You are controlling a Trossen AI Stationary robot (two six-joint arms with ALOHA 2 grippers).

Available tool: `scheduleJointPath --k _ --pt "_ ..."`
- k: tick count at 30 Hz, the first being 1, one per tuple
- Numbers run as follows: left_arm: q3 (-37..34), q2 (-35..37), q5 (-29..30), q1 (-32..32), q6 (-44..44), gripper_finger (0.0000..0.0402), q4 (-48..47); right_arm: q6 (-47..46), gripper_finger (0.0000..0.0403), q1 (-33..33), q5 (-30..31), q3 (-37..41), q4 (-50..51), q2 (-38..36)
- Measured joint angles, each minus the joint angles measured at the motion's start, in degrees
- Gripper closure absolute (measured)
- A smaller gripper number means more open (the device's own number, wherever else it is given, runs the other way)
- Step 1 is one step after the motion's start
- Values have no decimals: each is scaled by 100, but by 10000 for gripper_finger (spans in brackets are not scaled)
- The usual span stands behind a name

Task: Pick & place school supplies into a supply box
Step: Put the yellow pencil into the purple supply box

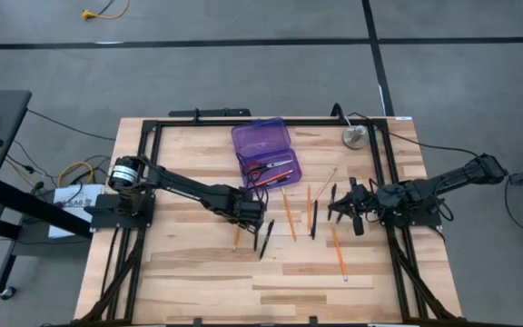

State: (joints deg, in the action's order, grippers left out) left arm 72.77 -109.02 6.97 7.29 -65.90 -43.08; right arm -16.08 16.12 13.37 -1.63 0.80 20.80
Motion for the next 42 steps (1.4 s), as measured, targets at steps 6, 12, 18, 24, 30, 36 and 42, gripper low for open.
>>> scheduleJointPath --k 6,12,18,24,30,36,42 --pt "5 -330 -201 0 -1 289 70 0 403 0 -2 0 0 -2" --pt "59 -635 -391 -4 19 289 11 0 403 -1 4 0 -2 22" --pt "158 -669 -324 2 -7 290 -209 0 403 0 7 0 -2 20" --pt "269 -700 -244 4 -93 290 -362 0 403 0 9 0 -2 22" --pt "269 -700 -224 4 -110 290 -366 0 403 0 9 0 0 22" --pt "267 -700 -220 4 -112 290 -375 2 403 0 11 0 0 22" --pt "267 -700 -215 4 -112 290 -383 2 403 0 11 0 0 22"
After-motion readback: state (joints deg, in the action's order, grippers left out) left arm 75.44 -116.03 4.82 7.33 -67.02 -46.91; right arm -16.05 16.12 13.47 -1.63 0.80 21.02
